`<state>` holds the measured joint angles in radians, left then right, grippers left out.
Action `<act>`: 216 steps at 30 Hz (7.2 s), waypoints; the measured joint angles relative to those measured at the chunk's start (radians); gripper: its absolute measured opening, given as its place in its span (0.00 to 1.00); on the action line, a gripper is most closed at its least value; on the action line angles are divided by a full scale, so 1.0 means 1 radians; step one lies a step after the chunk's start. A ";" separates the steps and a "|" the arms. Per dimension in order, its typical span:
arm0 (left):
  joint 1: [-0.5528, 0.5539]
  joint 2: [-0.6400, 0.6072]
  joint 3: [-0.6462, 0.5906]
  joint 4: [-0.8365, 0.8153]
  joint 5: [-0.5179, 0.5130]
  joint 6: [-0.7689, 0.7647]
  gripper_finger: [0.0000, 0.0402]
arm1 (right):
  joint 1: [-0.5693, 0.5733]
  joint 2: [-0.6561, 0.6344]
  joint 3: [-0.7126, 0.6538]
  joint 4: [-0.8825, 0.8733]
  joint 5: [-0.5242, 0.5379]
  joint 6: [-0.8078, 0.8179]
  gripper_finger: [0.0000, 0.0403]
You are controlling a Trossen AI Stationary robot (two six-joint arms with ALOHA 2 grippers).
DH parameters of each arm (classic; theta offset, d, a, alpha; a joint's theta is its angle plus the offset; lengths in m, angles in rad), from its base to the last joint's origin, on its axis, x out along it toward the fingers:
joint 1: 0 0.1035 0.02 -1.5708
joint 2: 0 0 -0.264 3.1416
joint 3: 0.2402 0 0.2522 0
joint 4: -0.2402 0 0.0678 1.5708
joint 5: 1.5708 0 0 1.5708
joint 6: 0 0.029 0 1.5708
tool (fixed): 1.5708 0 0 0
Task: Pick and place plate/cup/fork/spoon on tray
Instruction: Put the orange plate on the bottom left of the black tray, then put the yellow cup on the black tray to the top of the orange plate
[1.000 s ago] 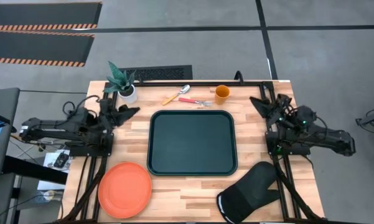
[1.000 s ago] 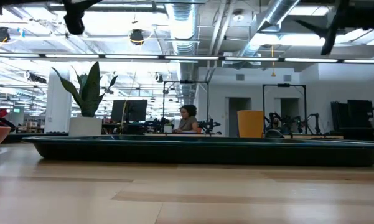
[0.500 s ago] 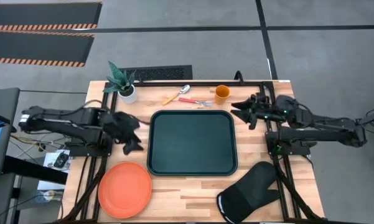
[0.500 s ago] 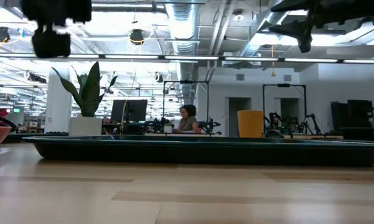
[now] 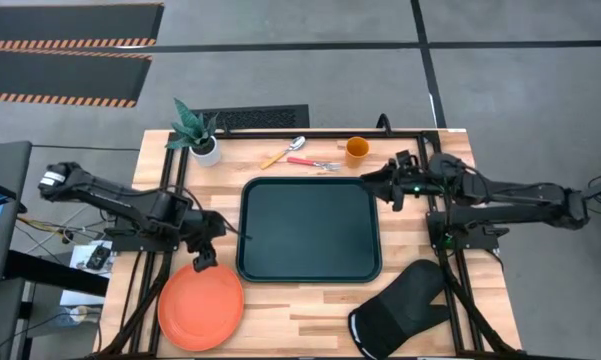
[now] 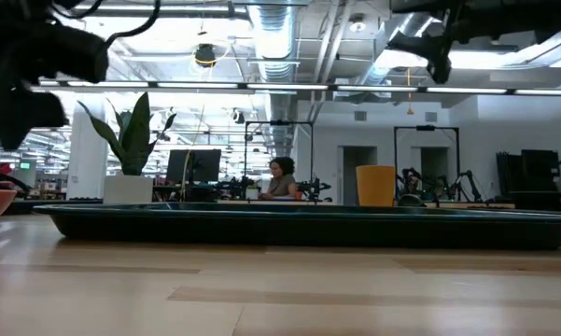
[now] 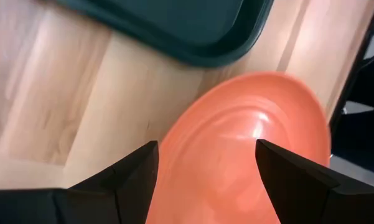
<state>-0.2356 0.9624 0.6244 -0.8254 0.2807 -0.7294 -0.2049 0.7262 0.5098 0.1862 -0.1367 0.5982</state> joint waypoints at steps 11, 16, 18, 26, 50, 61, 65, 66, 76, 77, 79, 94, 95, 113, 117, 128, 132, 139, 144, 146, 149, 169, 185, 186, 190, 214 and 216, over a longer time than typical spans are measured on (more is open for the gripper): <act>-0.065 0.000 -0.136 0.031 -0.050 -0.026 0.63 | 0.070 0.188 0.000 0.112 0.002 0.004 0.62; -0.068 0.000 -0.198 0.058 -0.057 -0.026 0.62 | 0.096 0.242 0.000 0.163 0.002 0.007 0.62; -0.073 0.000 -0.220 0.078 -0.057 -0.026 0.61 | 0.104 0.252 0.000 0.194 0.002 0.007 0.62; -0.074 0.000 -0.269 0.118 -0.004 -0.055 0.41 | 0.114 0.262 0.000 0.218 0.002 0.042 0.62; -0.113 0.000 -0.123 0.164 0.308 -0.213 0.00 | 0.113 0.261 0.000 0.205 0.005 0.083 0.62; -0.020 -0.001 0.150 0.155 -0.284 -0.545 0.00 | 0.085 0.448 0.082 0.215 0.034 0.172 0.62; 0.041 0.003 0.200 0.107 -0.459 -0.547 0.00 | 0.095 0.557 0.205 0.191 0.028 0.108 0.62; 0.055 0.004 0.207 0.084 -0.487 -0.543 0.00 | 0.098 0.575 0.236 0.171 0.028 0.096 0.62; 0.098 0.005 0.213 -0.001 -0.618 -0.564 0.00 | 0.098 0.664 0.409 -0.023 0.076 -0.030 0.62; 0.098 0.005 0.213 0.003 -0.626 -0.562 0.00 | 0.098 0.674 0.414 -0.023 0.087 -0.031 0.62; 0.098 0.005 0.213 0.012 -0.640 -0.559 0.00 | 0.098 0.692 0.414 -0.027 0.090 -0.029 0.62; 0.097 0.005 0.213 0.011 -0.712 -0.542 0.00 | 0.125 0.752 0.413 -0.035 0.188 0.098 0.14; 0.097 0.004 0.214 0.019 -0.714 -0.542 0.00 | 0.120 0.752 0.412 -0.045 0.190 0.110 0.08; 0.098 0.004 0.215 0.065 -0.527 -0.231 0.59 | 0.026 0.783 0.413 -0.279 0.058 0.208 0.03; 0.098 -0.001 0.213 0.055 -0.549 -0.233 0.64 | 0.039 0.853 0.413 -0.236 -0.006 0.228 0.03; 0.098 -0.053 0.213 0.054 -0.657 -0.251 0.62 | 0.057 1.003 0.414 -0.079 -0.075 0.311 0.03; 0.099 -0.054 0.213 0.052 -0.683 -0.251 0.62 | 0.054 1.031 0.436 -0.087 -0.083 0.312 0.03; 0.099 -0.052 0.213 0.053 -0.693 -0.250 0.62 | 0.085 1.112 0.489 -0.078 -0.102 0.314 0.03; 0.099 -0.053 0.213 0.058 -0.699 -0.251 0.62 | 0.092 1.128 0.506 -0.077 -0.099 0.322 0.08; 0.099 -0.053 0.213 0.057 -0.701 -0.252 0.62 | 0.091 1.129 0.506 -0.081 -0.093 0.322 0.09; 0.099 -0.053 0.213 0.057 -0.701 -0.256 0.62 | 0.079 1.125 0.505 -0.086 -0.091 0.315 0.09; 0.099 -0.053 0.213 0.057 -0.714 -0.258 0.62 | 0.042 1.092 0.503 -0.168 -0.127 0.214 0.55; 0.099 -0.052 0.209 0.050 -0.742 -0.259 0.62 | -0.123 0.740 0.505 -0.553 0.175 0.017 0.50; 0.099 -0.051 0.209 0.052 -0.742 -0.260 0.62 | -0.148 0.722 0.505 -0.582 0.197 0.018 0.50; 0.099 -0.045 0.209 0.058 -0.739 -0.261 0.62 | -0.248 0.660 0.505 -0.677 0.258 -0.022 0.53; 0.099 -0.045 0.209 0.057 -0.776 -0.288 0.62 | -0.557 0.703 0.502 -0.732 0.314 -0.163 0.62; 0.099 -0.045 0.208 0.057 -0.778 -0.288 0.62 | -0.541 0.738 0.503 -0.721 0.314 -0.163 0.62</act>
<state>-0.1364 0.9169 0.8326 -0.7689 -0.4968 -1.0172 -0.7462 1.4637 1.0126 -0.5343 0.1773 0.4352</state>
